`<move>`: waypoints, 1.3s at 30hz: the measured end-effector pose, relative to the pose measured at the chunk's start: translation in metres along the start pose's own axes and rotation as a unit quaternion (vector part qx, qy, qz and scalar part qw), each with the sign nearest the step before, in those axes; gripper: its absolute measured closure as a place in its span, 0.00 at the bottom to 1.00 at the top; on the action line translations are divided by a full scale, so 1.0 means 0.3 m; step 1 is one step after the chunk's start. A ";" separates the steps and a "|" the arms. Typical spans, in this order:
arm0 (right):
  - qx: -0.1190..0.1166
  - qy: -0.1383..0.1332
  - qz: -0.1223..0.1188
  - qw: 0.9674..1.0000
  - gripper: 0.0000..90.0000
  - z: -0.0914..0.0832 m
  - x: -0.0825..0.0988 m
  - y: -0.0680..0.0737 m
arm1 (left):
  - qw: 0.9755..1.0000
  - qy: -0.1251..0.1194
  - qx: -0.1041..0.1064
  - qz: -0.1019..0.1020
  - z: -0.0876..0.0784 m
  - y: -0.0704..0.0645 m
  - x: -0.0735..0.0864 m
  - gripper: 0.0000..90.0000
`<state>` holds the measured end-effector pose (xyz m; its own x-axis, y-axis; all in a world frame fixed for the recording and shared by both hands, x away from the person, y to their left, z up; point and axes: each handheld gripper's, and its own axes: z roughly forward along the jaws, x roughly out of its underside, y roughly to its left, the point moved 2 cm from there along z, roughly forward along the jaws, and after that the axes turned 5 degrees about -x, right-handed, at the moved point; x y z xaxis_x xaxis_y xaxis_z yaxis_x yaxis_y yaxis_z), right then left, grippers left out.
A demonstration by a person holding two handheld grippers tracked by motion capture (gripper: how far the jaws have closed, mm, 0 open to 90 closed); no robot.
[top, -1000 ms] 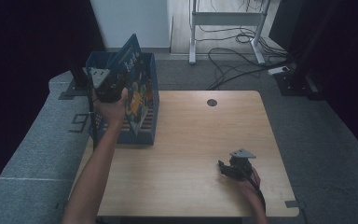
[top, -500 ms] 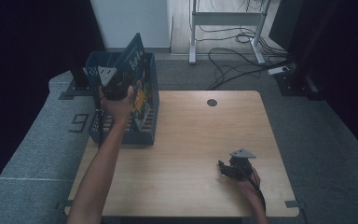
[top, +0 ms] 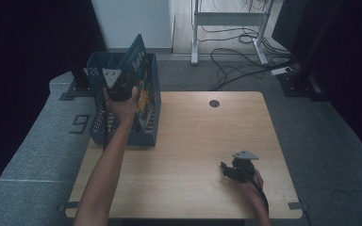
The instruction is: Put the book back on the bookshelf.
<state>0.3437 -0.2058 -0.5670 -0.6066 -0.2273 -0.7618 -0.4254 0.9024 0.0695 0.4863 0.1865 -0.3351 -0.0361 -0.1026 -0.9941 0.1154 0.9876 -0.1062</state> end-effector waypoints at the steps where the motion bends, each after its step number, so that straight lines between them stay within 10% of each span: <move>1: 0.000 0.000 0.000 1.000 0.37 0.000 0.000 0.000 | 1.000 -0.001 0.001 0.002 0.001 -0.002 0.006 0.91; 27: 0.000 -0.001 -0.002 1.000 0.38 -0.002 0.002 0.002 | 0.998 0.035 0.028 0.034 -0.022 -0.053 0.206 0.87; 39: 0.001 -0.001 -0.002 1.000 0.37 -0.003 0.003 0.002 | 0.996 0.056 0.056 0.036 -0.049 -0.055 0.224 0.61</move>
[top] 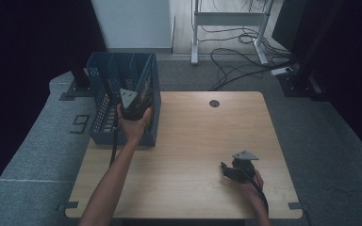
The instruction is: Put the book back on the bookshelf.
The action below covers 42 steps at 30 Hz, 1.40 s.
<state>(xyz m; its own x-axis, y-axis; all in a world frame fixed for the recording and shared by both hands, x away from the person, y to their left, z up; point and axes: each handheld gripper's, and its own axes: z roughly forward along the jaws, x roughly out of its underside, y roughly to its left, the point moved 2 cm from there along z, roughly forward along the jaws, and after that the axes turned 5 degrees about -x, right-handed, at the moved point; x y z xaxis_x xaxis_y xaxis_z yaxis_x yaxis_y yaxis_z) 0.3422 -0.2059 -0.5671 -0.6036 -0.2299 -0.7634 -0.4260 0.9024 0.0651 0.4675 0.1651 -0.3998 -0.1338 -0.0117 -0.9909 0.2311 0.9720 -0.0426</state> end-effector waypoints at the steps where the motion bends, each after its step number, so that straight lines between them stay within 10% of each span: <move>1: 0.000 0.000 0.000 1.000 0.37 0.000 0.000 0.000 | 1.000 0.003 0.003 -0.002 -0.001 0.004 0.000 0.61; 23: 0.001 0.000 0.001 1.000 0.37 0.000 0.000 0.000 | 0.998 0.050 0.034 -0.022 -0.031 0.043 0.026 0.44; 34: 0.001 0.000 0.001 1.000 0.37 0.000 0.000 0.000 | 0.999 0.040 0.020 0.004 -0.035 0.024 0.028 0.76; 42: 0.000 0.000 0.001 1.000 0.37 0.000 0.000 0.000 | 0.996 0.028 -0.047 0.071 -0.028 0.013 0.021 0.90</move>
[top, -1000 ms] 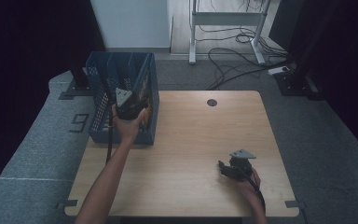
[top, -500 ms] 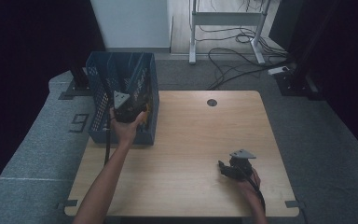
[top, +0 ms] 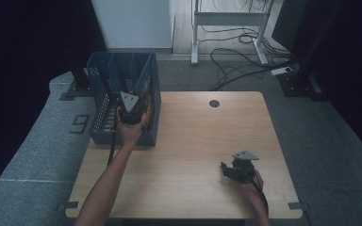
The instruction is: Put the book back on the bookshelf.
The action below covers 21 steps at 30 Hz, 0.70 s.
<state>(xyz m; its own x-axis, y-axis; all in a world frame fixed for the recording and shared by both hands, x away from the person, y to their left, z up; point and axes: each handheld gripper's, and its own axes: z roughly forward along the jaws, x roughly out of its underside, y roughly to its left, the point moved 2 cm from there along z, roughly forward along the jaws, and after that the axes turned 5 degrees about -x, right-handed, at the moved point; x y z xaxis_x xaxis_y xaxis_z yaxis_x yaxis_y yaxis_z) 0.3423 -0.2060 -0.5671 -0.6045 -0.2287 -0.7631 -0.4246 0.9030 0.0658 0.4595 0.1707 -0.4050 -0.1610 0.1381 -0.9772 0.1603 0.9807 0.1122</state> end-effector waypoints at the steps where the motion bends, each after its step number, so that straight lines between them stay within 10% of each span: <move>1: 0.000 0.000 0.000 1.000 0.37 0.000 0.000 0.000 | 1.000 0.001 0.001 0.000 0.002 0.007 -0.001 0.90; 13: 0.000 0.000 0.000 1.000 0.37 0.000 0.000 0.000 | 0.998 -0.004 -0.007 0.058 -0.004 0.013 -0.004 0.89; 21: 0.000 0.000 0.000 1.000 0.37 0.000 0.000 0.000 | 0.998 -0.008 0.041 0.038 -0.011 -0.021 -0.010 0.68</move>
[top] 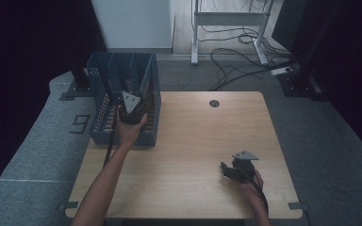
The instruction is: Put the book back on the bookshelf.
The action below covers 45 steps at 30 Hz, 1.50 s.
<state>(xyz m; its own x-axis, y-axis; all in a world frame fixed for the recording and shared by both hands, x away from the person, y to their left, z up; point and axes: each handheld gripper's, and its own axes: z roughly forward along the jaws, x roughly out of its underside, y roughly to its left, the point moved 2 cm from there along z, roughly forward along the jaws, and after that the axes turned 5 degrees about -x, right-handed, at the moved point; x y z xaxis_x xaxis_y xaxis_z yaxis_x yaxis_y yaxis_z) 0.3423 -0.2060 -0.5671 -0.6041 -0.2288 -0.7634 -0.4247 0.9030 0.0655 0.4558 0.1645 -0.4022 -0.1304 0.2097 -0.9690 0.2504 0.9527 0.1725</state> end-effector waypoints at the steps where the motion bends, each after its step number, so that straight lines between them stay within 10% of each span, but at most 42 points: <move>1: 0.000 0.000 0.000 1.000 0.37 0.000 0.000 0.000 | 1.000 0.001 0.004 -0.001 0.002 -0.004 -0.001 0.65; 8: 0.000 0.000 0.000 1.000 0.37 0.000 0.000 0.000 | 0.999 0.011 0.021 -0.029 0.011 0.005 0.013 0.55; 14: 0.000 0.000 0.000 1.000 0.37 0.000 0.000 0.000 | 0.997 0.022 0.036 -0.066 0.021 0.025 0.011 0.67; 45: 0.000 0.000 0.000 1.000 0.37 0.000 0.000 0.000 | 0.996 0.041 0.039 -0.069 0.036 0.009 0.033 0.56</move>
<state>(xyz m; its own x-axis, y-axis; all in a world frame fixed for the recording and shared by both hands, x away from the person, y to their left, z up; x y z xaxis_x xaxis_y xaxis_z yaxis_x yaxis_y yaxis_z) 0.3423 -0.2059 -0.5671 -0.6049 -0.2285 -0.7628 -0.4244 0.9031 0.0660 0.4657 0.1667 -0.4132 -0.2459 0.0984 -0.9643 0.2985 0.9542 0.0212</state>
